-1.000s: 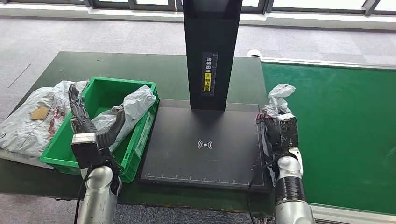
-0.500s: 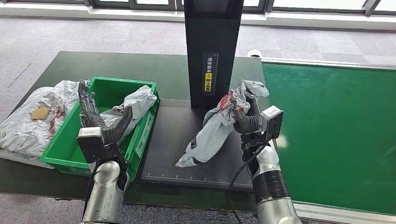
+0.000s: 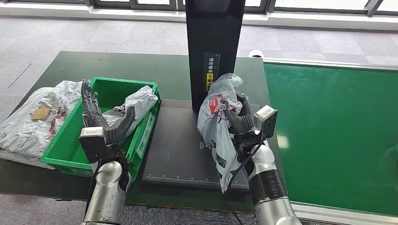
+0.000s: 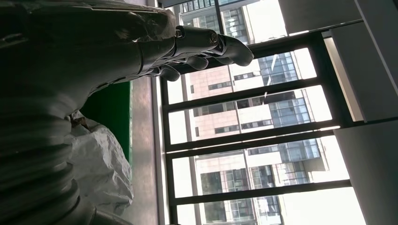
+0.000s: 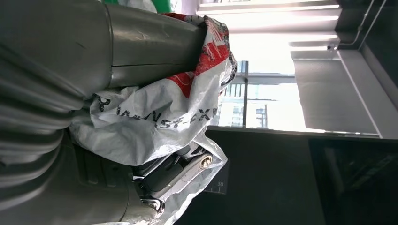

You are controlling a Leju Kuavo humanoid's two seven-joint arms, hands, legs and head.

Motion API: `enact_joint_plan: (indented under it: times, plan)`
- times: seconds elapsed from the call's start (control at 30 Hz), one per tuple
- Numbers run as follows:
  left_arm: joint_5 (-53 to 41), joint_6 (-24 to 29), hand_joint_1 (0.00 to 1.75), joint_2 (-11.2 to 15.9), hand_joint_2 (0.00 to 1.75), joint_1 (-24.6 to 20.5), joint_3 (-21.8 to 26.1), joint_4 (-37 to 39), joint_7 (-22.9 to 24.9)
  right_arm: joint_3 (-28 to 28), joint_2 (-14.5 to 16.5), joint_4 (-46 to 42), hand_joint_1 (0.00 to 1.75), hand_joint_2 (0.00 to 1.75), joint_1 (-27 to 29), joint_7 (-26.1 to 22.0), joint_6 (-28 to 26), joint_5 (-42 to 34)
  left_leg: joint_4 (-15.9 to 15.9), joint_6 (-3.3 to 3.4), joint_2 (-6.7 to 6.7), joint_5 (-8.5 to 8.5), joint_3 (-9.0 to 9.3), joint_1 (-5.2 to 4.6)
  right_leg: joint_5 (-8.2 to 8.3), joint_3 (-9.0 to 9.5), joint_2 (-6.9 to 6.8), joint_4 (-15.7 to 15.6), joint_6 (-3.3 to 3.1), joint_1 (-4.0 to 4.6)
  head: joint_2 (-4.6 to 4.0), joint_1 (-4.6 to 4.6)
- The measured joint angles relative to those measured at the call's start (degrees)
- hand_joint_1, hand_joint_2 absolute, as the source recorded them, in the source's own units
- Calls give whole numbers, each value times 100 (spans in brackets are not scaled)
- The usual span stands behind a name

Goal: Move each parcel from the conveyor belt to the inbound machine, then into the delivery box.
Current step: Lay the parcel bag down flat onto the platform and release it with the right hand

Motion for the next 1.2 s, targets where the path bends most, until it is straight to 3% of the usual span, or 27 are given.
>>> enact_joint_plan:
  times: [0.17,0.27,0.3,0.4,0.5,0.7,0.97,1.2]
  plan:
    - [44,57,0,0,175,-8,-111,50,-1,4,-1,541,175,175,-280,2,149,-147,0,0,1,0,1,0,0,-1,-1,0,0,1,0,-1]
    - [120,131,0,1,175,-18,-203,97,-2,4,-10,1167,48,175,-467,48,124,-165,0,0,1,0,1,0,0,-1,-1,0,0,1,0,-1]
    - [144,158,0,2,175,-24,-232,116,-2,4,-16,1395,4,131,-525,132,67,-143,0,0,1,1,1,0,0,-1,-1,0,0,1,0,0]
    - [197,255,0,8,175,-47,-307,176,-2,4,-44,2059,0,0,-677,607,-399,57,0,0,-2,1,0,0,0,0,-2,0,0,0,0,0]
    - [234,341,0,21,175,-65,-352,232,-2,4,-74,2509,0,0,-733,855,-1206,397,0,0,-7,1,0,0,0,1,-6,0,0,0,0,0]
    - [238,468,0,50,175,-62,-365,286,-2,5,-127,2803,0,0,-772,879,-2536,1017,1,0,-6,0,0,0,0,0,-6,0,0,0,0,0]
    - [218,531,0,75,175,-30,-365,286,-2,6,-178,2753,0,0,-699,862,-3443,1445,0,0,-7,1,0,0,0,0,-6,0,0,0,0,0]
    - [122,553,0,91,175,43,-359,282,-2,-63,-240,2113,0,0,-354,498,-4597,1609,1,1,-8,0,-1,-1,-1,0,-6,-1,1,-1,0,0]
